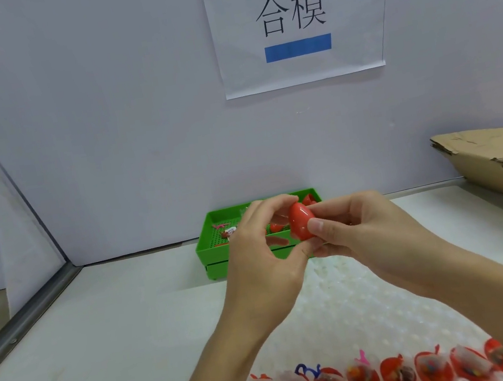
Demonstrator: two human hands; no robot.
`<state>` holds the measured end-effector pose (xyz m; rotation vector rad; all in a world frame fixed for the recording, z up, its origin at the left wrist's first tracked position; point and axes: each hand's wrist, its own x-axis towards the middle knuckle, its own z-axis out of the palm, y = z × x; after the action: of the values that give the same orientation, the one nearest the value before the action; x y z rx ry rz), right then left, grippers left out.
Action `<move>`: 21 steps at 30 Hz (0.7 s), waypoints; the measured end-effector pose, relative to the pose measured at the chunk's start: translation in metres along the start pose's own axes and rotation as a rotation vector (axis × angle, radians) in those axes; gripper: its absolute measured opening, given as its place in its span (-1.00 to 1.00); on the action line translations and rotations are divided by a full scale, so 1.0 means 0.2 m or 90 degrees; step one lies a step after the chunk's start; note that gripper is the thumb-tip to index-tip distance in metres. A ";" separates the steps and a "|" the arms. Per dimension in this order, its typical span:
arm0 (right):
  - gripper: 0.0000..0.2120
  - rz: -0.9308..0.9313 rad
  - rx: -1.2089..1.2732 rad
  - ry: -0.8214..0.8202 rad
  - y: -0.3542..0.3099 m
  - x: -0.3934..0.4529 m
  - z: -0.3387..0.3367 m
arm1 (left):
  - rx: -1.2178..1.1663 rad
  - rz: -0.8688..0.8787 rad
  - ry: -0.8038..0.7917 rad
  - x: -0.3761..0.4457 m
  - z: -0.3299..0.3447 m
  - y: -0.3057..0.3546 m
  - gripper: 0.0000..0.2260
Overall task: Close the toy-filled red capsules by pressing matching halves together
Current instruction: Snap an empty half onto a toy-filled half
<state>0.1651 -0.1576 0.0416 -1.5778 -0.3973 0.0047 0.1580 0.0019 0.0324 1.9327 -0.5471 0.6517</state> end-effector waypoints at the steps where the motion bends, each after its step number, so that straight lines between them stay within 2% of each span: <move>1: -0.80 0.008 0.015 0.002 0.00 0.00 0.00 | 0.002 0.002 -0.007 0.00 0.00 0.00 -0.60; 9: -0.76 0.082 0.086 -0.050 -0.01 0.00 -0.01 | -0.024 -0.037 -0.011 0.01 -0.01 0.01 -0.60; 14: -0.83 0.010 -0.016 0.034 0.01 0.00 0.00 | -0.131 -0.095 -0.005 0.02 -0.02 -0.01 -0.61; 17: -0.84 -0.037 -0.081 0.091 0.00 -0.01 0.01 | -0.261 -0.156 -0.043 0.02 -0.02 -0.03 -0.63; 21: -0.85 -0.073 -0.104 0.133 0.00 -0.01 0.01 | -0.310 -0.167 -0.079 0.02 -0.03 -0.02 -0.65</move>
<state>0.1619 -0.1561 0.0416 -1.6940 -0.3296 -0.2853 0.1624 0.0079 0.0348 1.5506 -0.4657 0.2048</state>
